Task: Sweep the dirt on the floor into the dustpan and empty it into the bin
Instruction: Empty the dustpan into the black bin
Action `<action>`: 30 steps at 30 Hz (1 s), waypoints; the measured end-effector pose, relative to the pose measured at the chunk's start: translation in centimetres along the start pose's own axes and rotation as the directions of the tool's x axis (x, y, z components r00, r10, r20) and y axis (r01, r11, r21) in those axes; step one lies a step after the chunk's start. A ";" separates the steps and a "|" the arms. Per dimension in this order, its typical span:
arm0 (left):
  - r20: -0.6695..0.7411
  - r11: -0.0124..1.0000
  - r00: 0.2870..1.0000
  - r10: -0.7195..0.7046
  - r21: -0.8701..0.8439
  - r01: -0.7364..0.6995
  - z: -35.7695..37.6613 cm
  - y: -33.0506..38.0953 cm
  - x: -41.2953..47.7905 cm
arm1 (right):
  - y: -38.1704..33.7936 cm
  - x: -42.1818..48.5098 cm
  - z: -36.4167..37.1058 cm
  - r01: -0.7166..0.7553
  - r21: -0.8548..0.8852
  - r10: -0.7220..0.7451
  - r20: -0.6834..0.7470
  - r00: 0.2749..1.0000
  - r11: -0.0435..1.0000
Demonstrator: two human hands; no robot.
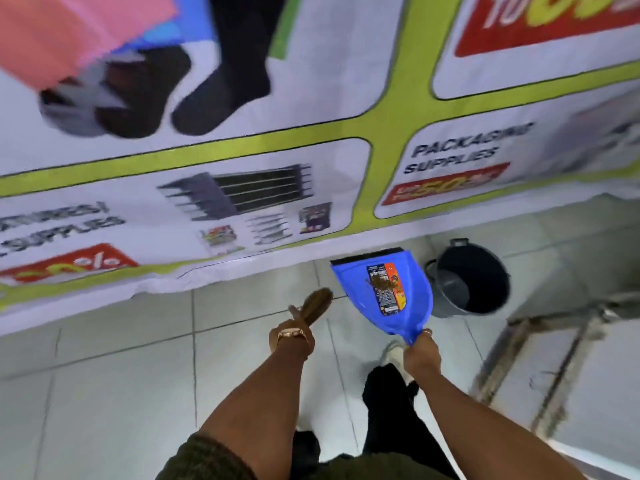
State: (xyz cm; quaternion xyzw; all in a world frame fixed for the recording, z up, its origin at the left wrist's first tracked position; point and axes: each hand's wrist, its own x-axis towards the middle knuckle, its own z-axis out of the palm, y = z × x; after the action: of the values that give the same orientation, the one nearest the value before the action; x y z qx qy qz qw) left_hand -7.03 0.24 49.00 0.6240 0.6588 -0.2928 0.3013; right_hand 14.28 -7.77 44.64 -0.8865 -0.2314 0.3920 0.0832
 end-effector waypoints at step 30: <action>0.067 0.916 0.991 0.118 0.378 -0.134 -5.6 31.9 6.1 | 5.7 26.1 -20.2 -0.333 0.050 0.329 0.076 0.941 0.942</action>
State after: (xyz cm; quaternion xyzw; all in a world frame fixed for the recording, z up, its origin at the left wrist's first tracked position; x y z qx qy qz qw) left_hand 24.41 9.98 47.67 0.7055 0.5411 -0.4086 0.2063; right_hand 46.31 0.33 39.36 -0.8962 -0.0695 0.4366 0.0359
